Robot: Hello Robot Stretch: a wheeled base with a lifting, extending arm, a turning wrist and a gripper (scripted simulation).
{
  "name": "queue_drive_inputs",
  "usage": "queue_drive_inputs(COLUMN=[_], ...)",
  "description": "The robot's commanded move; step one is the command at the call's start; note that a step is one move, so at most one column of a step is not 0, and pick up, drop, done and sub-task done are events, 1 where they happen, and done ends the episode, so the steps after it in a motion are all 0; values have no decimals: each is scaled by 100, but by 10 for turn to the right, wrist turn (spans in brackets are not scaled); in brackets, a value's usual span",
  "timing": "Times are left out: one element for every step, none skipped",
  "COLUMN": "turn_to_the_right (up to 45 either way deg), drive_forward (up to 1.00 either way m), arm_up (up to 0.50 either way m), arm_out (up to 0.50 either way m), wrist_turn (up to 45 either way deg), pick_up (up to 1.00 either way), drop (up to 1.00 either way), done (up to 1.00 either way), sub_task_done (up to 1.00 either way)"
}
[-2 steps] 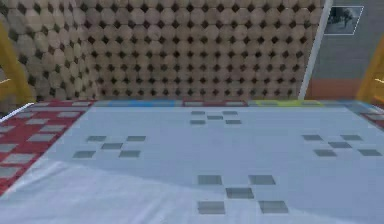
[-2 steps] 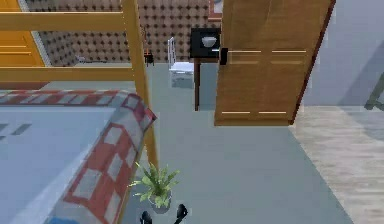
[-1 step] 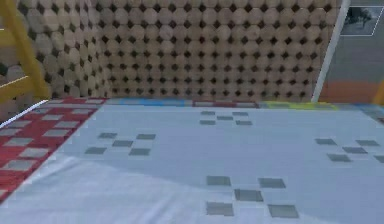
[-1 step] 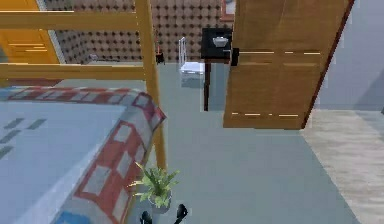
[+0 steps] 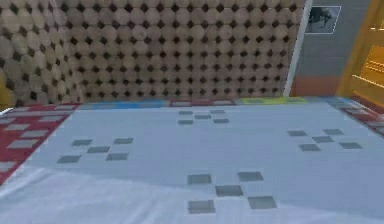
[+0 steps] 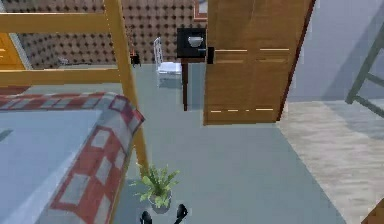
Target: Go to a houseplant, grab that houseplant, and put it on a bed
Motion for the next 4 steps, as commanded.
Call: queue_drive_inputs(turn_to_the_right=[-450,-390,0,450], drive_forward=[0,0,15,0], arm_up=[0,0,0,0], arm_out=[0,0,0,0], wrist_turn=[0,0,0,0], pick_up=[0,0,0,0], drop=[0,0,0,0], done=[0,0,0,0], sub_task_done=[0,0,0,0])
